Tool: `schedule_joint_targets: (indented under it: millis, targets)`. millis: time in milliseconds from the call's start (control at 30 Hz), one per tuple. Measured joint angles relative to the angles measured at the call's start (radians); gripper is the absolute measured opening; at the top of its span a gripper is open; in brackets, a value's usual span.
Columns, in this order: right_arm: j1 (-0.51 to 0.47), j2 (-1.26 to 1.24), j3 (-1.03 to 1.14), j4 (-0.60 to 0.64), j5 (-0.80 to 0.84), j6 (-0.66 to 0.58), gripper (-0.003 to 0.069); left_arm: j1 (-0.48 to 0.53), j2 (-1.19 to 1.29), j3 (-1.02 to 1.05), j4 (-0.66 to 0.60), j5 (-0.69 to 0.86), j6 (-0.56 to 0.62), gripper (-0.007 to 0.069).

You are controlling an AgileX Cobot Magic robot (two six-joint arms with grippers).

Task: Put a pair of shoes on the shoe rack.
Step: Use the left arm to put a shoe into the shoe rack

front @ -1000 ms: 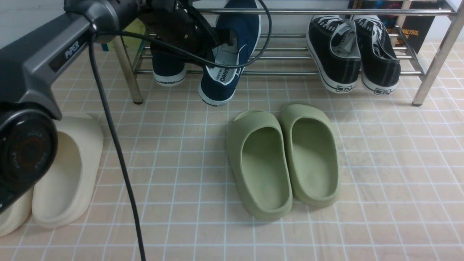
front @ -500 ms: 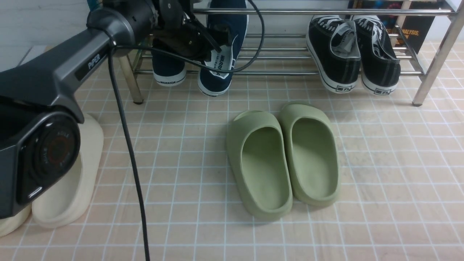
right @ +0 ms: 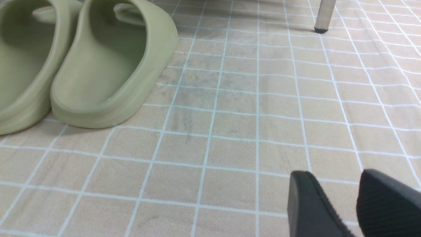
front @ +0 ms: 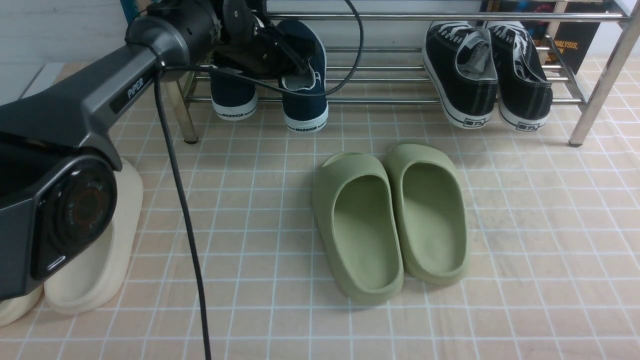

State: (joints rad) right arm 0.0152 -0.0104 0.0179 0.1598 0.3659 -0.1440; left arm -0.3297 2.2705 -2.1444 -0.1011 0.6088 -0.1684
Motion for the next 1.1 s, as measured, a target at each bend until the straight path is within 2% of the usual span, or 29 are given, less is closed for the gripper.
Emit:
schedule_joint_targets:
  millis: [100,267,467,633,667,733,933,1100]
  targets:
    - [0.0,0.0,0.0,0.0,0.0,0.0,0.0239,0.0,-0.001,-0.037,-0.018,0.064,0.0,0.0367]
    - [0.0,0.0,0.0,0.0,0.0,0.0,0.0239,0.0,-0.017,-0.093,-0.021,0.16,0.001,0.0353]
    - [0.0,0.0,0.0,0.0,0.0,0.0,0.0239,0.0,-0.1,-0.127,0.002,0.23,0.001,0.025]
    - [0.0,0.0,0.0,0.0,0.0,0.0,0.0239,-0.039,-0.144,-0.133,-0.023,0.336,0.042,0.008]
    - [0.0,0.0,0.0,0.0,0.0,0.0,0.0239,-0.042,-0.143,-0.133,-0.023,0.348,0.052,0.0074]
    - [0.0,0.0,0.0,0.0,0.0,0.0,0.0239,-0.095,-0.118,-0.133,-0.02,0.418,0.104,0.0015]
    - [0.0,0.0,0.0,0.0,0.0,0.0,0.0239,-0.177,-0.018,-0.131,0.036,0.461,0.129,0.0002]
    - [0.0,0.0,0.0,0.0,0.0,0.0,0.0239,-0.184,0.035,-0.13,0.177,0.415,0.115,0.0002]
